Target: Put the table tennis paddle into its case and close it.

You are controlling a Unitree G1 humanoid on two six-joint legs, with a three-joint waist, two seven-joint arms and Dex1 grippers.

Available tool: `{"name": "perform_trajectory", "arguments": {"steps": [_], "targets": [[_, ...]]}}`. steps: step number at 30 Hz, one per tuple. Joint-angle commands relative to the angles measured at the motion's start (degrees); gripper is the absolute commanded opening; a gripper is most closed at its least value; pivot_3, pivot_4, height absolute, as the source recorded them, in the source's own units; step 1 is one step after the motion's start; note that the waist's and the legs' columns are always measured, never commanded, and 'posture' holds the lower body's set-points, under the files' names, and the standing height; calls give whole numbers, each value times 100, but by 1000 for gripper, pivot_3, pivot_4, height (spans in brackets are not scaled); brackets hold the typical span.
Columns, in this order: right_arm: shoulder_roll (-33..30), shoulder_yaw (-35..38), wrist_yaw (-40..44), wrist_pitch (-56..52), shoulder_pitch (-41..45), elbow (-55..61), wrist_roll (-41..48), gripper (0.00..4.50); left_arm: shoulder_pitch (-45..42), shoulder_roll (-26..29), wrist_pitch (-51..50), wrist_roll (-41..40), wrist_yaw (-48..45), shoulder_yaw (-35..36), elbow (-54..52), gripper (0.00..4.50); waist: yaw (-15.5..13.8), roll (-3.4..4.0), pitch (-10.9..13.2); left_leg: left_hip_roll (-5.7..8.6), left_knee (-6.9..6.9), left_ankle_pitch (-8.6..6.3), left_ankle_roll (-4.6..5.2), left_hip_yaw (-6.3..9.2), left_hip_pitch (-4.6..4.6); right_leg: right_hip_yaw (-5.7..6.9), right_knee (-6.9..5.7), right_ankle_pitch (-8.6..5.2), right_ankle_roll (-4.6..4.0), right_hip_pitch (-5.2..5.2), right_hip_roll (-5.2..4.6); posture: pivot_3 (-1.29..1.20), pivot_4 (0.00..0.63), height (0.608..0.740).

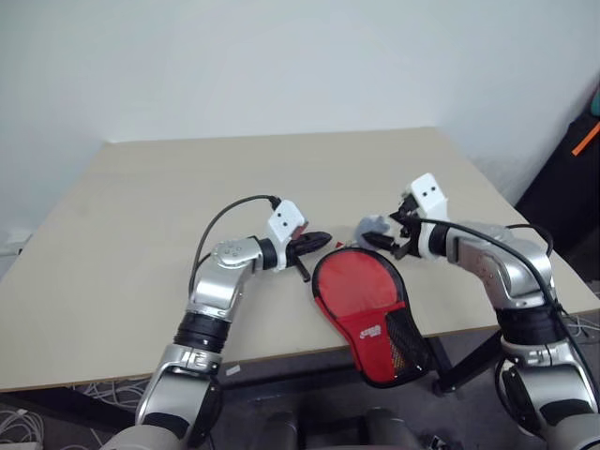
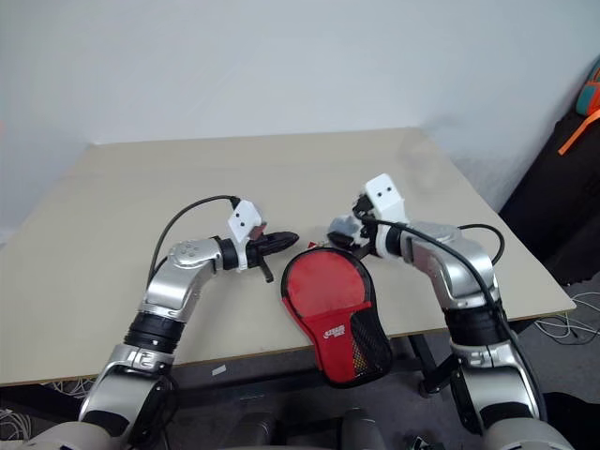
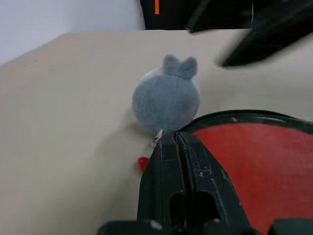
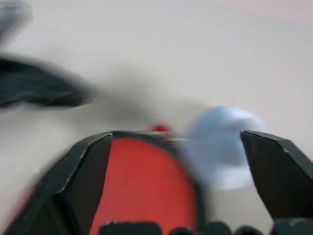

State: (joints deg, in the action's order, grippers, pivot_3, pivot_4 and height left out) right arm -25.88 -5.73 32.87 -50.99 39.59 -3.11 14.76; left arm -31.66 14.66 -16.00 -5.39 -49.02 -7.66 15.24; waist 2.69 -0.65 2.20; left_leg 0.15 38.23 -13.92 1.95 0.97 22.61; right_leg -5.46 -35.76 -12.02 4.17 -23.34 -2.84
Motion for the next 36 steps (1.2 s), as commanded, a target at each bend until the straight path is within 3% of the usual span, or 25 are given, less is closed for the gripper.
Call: {"name": "perform_trajectory", "arguments": {"steps": [1,7,12,18,28,31,36], "targets": [[119,-18,-58,778,470,-932,-303,4487,30,-108,-69,-39,43,-181,-134,0,3,0,0,0,-2,0,0,-1,0,-1,1,6,-9,-1,0,0,0,740],[469,-108,-98,1901,1179,-3022,-752,4487,242,-365,-424,-180,-112,-483,-173,0,42,5,0,0,-3,0,0,-5,0,-5,1,9,-14,-4,0,0,0,740],[737,-72,-47,2286,1526,-4035,-882,4487,322,-509,-314,-51,-42,-678,77,0,46,9,-2,1,-3,0,0,-3,-1,-7,0,10,-15,-2,0,0,0,740],[921,-80,-45,2432,1633,-4499,-962,4487,366,-555,-216,42,-39,-854,345,0,48,13,-3,2,-3,0,0,-2,-2,-6,-1,10,-15,0,0,0,0,740],[1082,-109,109,2137,1427,-4326,-984,4487,301,-433,71,126,-140,-936,932,0,46,31,-15,3,-3,0,0,-1,-9,-6,-1,9,-14,9,1,0,0,740],[1094,-106,166,2078,1400,-4306,-986,3877,289,-392,163,202,-176,-1009,1049,0,50,35,-17,3,-3,0,0,0,-10,-6,-1,9,-14,10,1,0,0,740],[1106,-174,248,1996,1361,-4326,-1043,2118,323,-328,277,287,-224,-1122,1131,0,51,48,-28,3,-3,0,0,0,-11,-6,-1,9,-14,11,1,0,0,740]]}}
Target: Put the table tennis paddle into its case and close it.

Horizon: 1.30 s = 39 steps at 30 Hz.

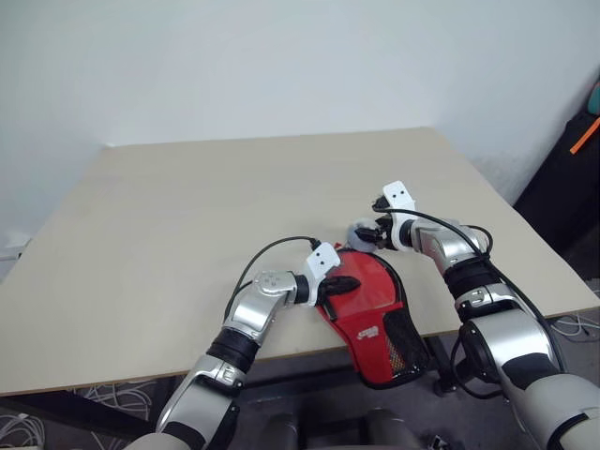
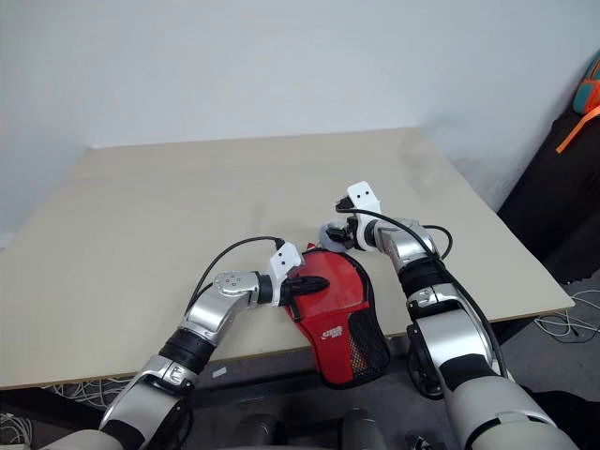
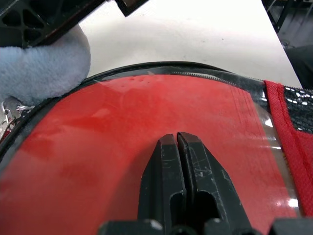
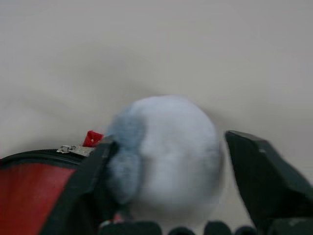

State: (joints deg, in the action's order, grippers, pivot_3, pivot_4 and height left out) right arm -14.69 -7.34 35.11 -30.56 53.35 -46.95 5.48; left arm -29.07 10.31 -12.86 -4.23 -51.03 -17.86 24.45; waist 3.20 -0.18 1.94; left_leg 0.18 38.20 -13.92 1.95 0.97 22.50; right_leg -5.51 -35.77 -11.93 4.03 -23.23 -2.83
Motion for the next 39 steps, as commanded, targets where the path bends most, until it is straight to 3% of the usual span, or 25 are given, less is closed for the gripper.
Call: {"name": "perform_trajectory", "arguments": {"steps": [1,6,8,19,33,39], "targets": [[-8,-20,29,-41,-16,44,-125,1769,67,115,-37,180,-37,-114,215,0,1,3,-2,0,0,0,0,0,0,0,0,0,0,0,0,0,0,740],[5,-86,139,-98,-39,117,-162,252,106,158,-61,189,-97,-126,171,0,6,11,-8,0,0,0,0,0,-1,0,0,-1,1,0,0,0,0,740],[-72,-189,254,-90,-32,161,-264,50,85,167,-72,187,-108,-114,221,0,8,12,-9,0,0,0,0,0,-1,0,0,-1,1,0,1,0,0,740],[-671,-326,502,169,181,374,-627,49,13,139,64,225,-182,-126,479,0,-4,17,-10,2,0,0,0,2,0,0,1,-2,2,1,0,0,0,740],[-1237,-262,722,-20,14,991,-639,49,-46,-145,973,349,169,-28,1423,0,-55,30,-18,7,4,0,1,3,-1,0,2,-5,6,8,-3,0,0,740],[-1348,-245,782,-206,-73,1272,-601,49,-112,-237,893,393,10,-88,1666,0,-59,36,-22,11,6,2,4,8,-39,3,8,-21,31,51,-6,0,0,740]]}}
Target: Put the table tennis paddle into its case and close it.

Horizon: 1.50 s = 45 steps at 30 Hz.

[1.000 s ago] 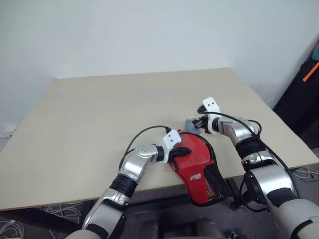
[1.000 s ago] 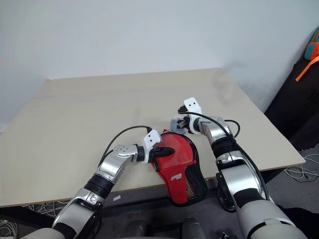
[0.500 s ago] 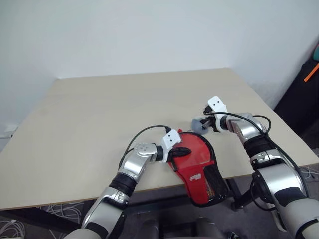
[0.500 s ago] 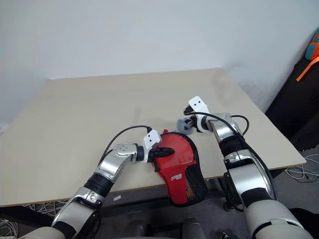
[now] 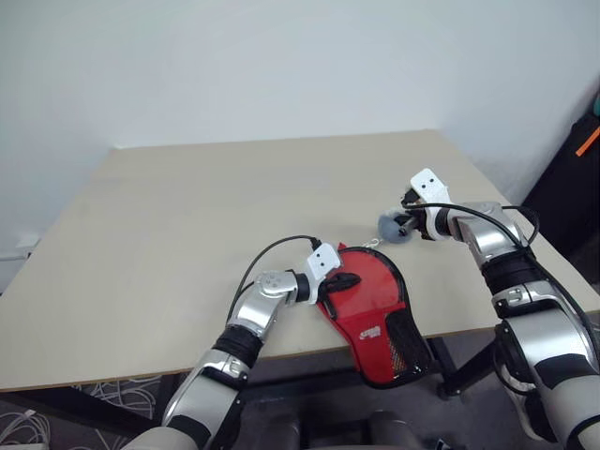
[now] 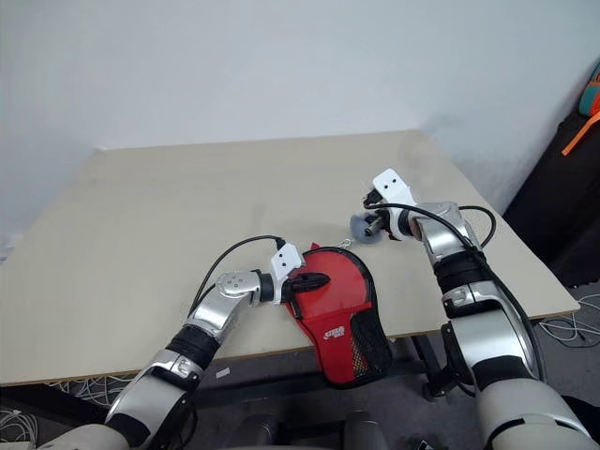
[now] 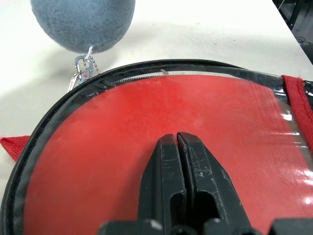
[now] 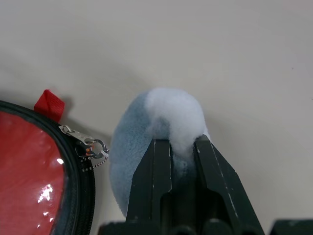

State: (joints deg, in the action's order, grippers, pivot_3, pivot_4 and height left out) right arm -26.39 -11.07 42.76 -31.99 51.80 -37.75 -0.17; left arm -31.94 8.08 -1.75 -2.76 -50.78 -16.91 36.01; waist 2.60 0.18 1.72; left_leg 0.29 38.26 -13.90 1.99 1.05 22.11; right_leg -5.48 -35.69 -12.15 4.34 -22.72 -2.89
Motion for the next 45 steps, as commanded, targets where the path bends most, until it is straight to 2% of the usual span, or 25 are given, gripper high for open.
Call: {"name": "perform_trajectory", "arguments": {"steps": [1,7,16,24,32,38,45], "targets": [[-198,135,30,-90,59,403,-30,49,163,-15,-254,252,-47,-197,525,0,2,0,0,0,-2,-1,1,1,-15,0,2,-3,2,15,-1,0,0,740],[-516,146,270,-127,-265,800,-18,49,89,15,-416,368,-261,-347,594,0,0,0,0,5,-6,-7,6,2,-37,1,2,-12,11,34,-7,0,0,740],[-1197,267,808,-377,-1089,2033,173,49,9,-36,-324,434,-319,-311,721,0,-6,0,0,5,-6,-9,8,4,-37,2,3,-20,8,34,-8,0,0,740],[-1946,617,1087,-829,-2229,3307,480,49,37,-59,-299,488,-400,-329,729,0,-83,-5,4,11,-5,-12,12,0,-38,2,6,-27,10,36,-16,0,0,740],[-2669,1410,1308,-1371,-3822,4925,1092,49,-67,-80,-224,511,-447,-324,869,0,-148,-24,15,7,-4,-18,11,-7,-39,0,9,-31,12,31,-16,0,0,740],[-3077,1808,1754,-1269,-5199,6059,1594,49,-185,-109,-133,538,-508,-334,1029,0,-166,-34,19,6,-2,-32,-2,-3,-42,6,21,-36,17,30,-18,0,0,740],[-3498,2230,2080,-1114,-6134,6608,1951,49,-291,-150,-60,544,-532,-311,1192,0,-155,-36,16,7,2,-49,-9,-2,-46,8,54,-36,20,45,-23,0,0,740]]}}
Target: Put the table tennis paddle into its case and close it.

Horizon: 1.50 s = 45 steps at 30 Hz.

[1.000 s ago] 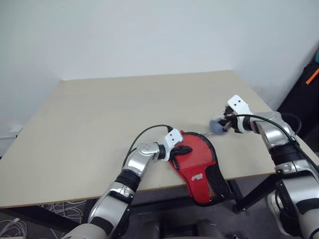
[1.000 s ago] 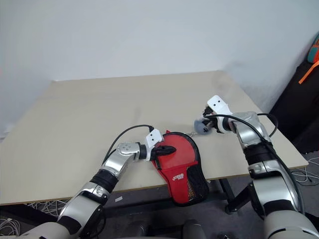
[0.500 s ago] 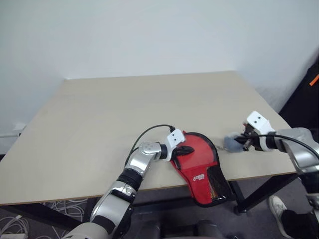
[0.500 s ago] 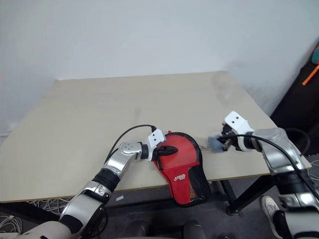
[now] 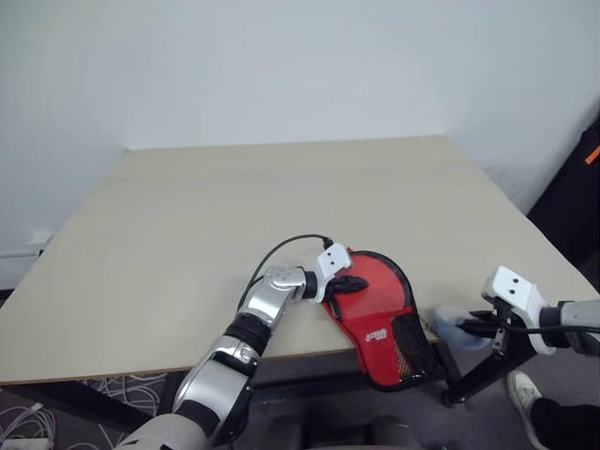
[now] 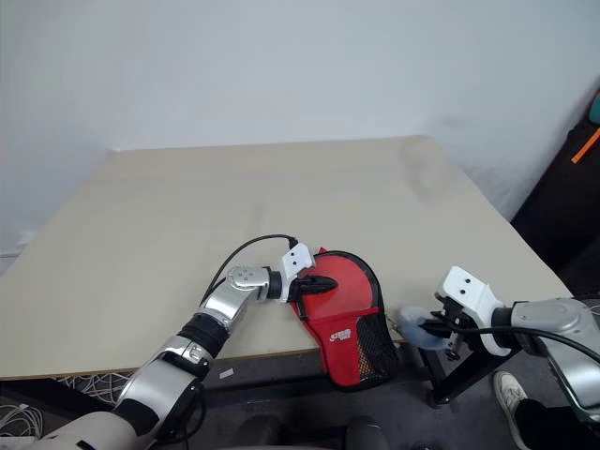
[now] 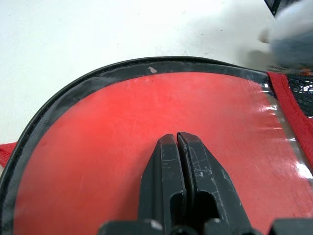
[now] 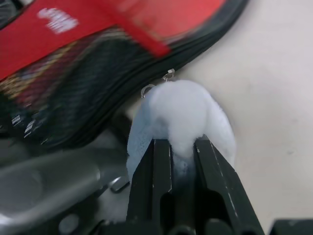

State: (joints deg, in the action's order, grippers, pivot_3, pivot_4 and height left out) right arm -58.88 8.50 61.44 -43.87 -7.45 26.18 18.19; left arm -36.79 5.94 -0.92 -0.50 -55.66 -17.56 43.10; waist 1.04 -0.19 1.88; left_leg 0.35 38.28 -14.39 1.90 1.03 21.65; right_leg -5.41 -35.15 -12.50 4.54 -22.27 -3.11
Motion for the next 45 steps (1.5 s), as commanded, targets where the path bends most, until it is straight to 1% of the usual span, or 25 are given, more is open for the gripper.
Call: {"name": "perform_trajectory", "arguments": {"steps": [1,5,8,12,16,18,21,24,26,27,30,31,32,33,34,36,38,40,41,43,45], "targets": [[-324,315,271,130,-324,252,122,49,188,60,-135,319,-48,-245,493,0,-6,0,0,-1,0,-2,3,-1,0,0,4,0,0,1,0,0,0,740],[-588,504,538,368,-777,350,148,49,176,44,-111,330,-55,-249,521,0,-6,-2,-1,-2,0,-9,10,-3,3,0,18,0,1,4,-1,0,0,740],[-791,756,902,645,-1257,452,137,49,174,32,-98,338,-60,-262,530,0,-12,-2,-1,-2,-1,-10,10,-6,2,0,21,1,1,5,-3,0,0,740],[-885,1098,1296,877,-1579,643,307,49,159,27,-75,345,-68,-266,561,0,-10,-3,-1,-8,0,-12,7,-9,-1,3,27,1,2,7,-3,0,0,740],[-780,1267,1478,849,-1494,988,749,49,136,18,-46,356,-57,-265,615,0,-8,-4,-1,-9,0,-12,6,-12,-1,4,33,0,2,8,-4,0,0,740],[-663,1198,1353,663,-1263,1175,1071,49,125,10,-53,357,-38,-262,620,0,-7,-6,-1,-10,0,-13,6,-11,-1,4,33,0,2,8,-4,0,0,740],[-549,975,1113,479,-1020,1298,1263,49,129,16,-65,352,2,-242,603,0,-9,-14,-1,-12,0,-13,6,-11,-1,6,33,0,2,8,-4,0,0,740],[-415,680,803,246,-676,1223,1369,1091,115,33,-92,348,76,-205,582,0,-8,-19,-1,-14,0,-13,5,-13,-1,6,35,0,2,7,-5,0,0,740],[-395,610,756,172,-512,1166,1469,1747,106,67,-134,332,57,-194,481,0,-6,-20,-1,-16,0,-13,5,-16,-1,6,36,0,2,7,-8,0,0,740],[-384,602,746,124,-416,1130,1550,2146,104,84,-138,326,45,-194,415,0,-7,-19,-1,-16,0,-13,5,-16,-1,6,36,0,2,6,-8,0,0,740],[-291,548,671,-118,67,984,1916,3197,66,141,-128,289,56,-148,214,0,8,-22,1,-20,-1,-13,5,-19,0,7,35,0,2,3,-8,0,0,740],[-222,498,613,-191,293,877,2022,3593,43,154,-159,264,91,-114,97,370,12,-22,1,-21,-1,-13,5,-19,0,7,35,0,2,2,-7,0,0,740],[-112,433,522,-280,550,733,2117,3906,22,168,-242,207,96,-67,-73,561,21,-26,3,-22,-2,-13,5,-20,0,7,35,0,2,0,-7,0,0,740],[-6,350,425,-367,785,607,2193,4317,9,199,-325,151,84,-22,-239,908,23,-32,8,-24,-5,-13,5,-22,-1,7,34,0,2,-1,-6,0,0,740],[88,276,348,-445,979,498,2244,4500,4,238,-382,117,85,8,-400,1234,22,-35,11,-27,-7,-13,5,-23,4,8,33,1,2,-8,-5,0,0,740],[288,91,159,-536,1354,254,2243,4500,-10,351,-455,50,104,110,-749,1882,24,-39,21,-25,-9,-14,5,-22,11,8,32,2,2,-15,-4,0,0,740],[466,-123,-43,-597,1698,28,2144,4500,-50,480,-608,-78,160,294,-1066,2644,21,-50,34,-25,-11,-15,3,-21,27,7,22,8,-3,-21,-2,0,0,740],[601,-324,-217,-546,1977,-279,1941,4500,-107,707,-646,-88,261,444,-1362,3372,16,-52,35,-29,-11,-3,24,-18,73,6,20,12,-7,-61,6,0,0,740],[664,-419,-294,-515,2104,-403,1864,4500,-130,861,-598,-48,297,487,-1468,3709,16,-53,39,-27,-8,-2,26,-21,108,2,13,23,-1,-101,7,0,0,740],[801,-592,-448,-455,2364,-648,1713,4500,-186,1219,-469,44,350,582,-1591,4407,9,-53,40,-25,-10,-2,27,-23,127,-2,10,36,-16,-125,7,0,0,740],[962,-760,-605,-395,2658,-885,1539,4500,-268,1599,-538,-51,411,852,-1704,4462,8,-51,41,-26,-16,-5,31,-25,127,-2,15,43,-29,-126,9,0,0,740]]}}
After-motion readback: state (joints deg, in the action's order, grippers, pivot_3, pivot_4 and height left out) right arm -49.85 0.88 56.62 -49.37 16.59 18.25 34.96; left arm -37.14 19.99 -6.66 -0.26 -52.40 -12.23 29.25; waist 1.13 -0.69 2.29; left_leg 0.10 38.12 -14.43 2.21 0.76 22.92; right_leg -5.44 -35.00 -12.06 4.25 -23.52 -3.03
